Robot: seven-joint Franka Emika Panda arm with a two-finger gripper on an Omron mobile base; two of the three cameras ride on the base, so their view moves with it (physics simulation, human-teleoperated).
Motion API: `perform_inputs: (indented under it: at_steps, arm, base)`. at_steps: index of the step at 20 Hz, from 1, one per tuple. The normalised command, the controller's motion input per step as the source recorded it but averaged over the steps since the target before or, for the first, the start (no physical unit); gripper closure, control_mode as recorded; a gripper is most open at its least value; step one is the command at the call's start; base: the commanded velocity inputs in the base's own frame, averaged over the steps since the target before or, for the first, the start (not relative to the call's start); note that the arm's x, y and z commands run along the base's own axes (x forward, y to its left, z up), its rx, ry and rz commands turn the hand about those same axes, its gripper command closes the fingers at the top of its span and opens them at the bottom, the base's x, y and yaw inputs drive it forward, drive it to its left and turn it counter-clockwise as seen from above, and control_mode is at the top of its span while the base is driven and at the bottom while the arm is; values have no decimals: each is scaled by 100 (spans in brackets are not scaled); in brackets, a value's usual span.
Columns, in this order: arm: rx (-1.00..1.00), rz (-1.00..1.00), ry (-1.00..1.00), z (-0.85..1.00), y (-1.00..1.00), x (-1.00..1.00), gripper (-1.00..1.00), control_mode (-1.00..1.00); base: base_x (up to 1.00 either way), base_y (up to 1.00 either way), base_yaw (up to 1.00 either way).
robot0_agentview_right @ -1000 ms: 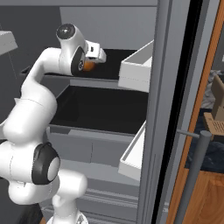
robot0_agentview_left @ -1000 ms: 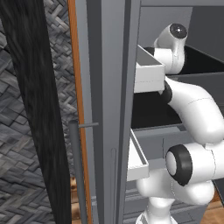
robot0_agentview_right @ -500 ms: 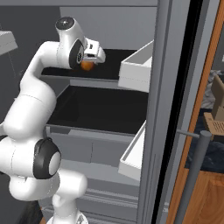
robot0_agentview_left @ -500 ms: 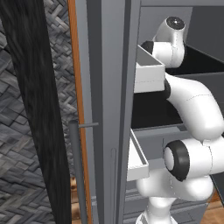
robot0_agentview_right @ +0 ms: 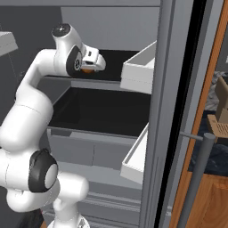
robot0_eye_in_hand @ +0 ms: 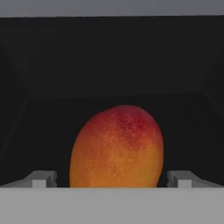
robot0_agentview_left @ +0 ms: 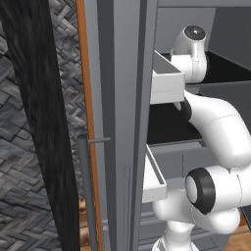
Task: Retrieve the mango and kiwi from the fridge and place them into the bowl on the dining table.
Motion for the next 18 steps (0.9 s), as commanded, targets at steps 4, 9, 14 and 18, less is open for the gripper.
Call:
perform_inputs:
  at_steps: [4, 9, 14, 18]
  arm:
    - [0, 0, 0, -21, 0, 10, -100, -100]
    - [0, 0, -1, -8, 0, 13, -100, -100]
    - [0, -1, -1, -16, 0, 4, -100, -100]
    - [0, -2, 0, -29, 0, 0, 100, -100]
  base:
    - [0, 0, 0]
    - [0, 0, 0]
    - [0, 0, 0]
    - [0, 0, 0]
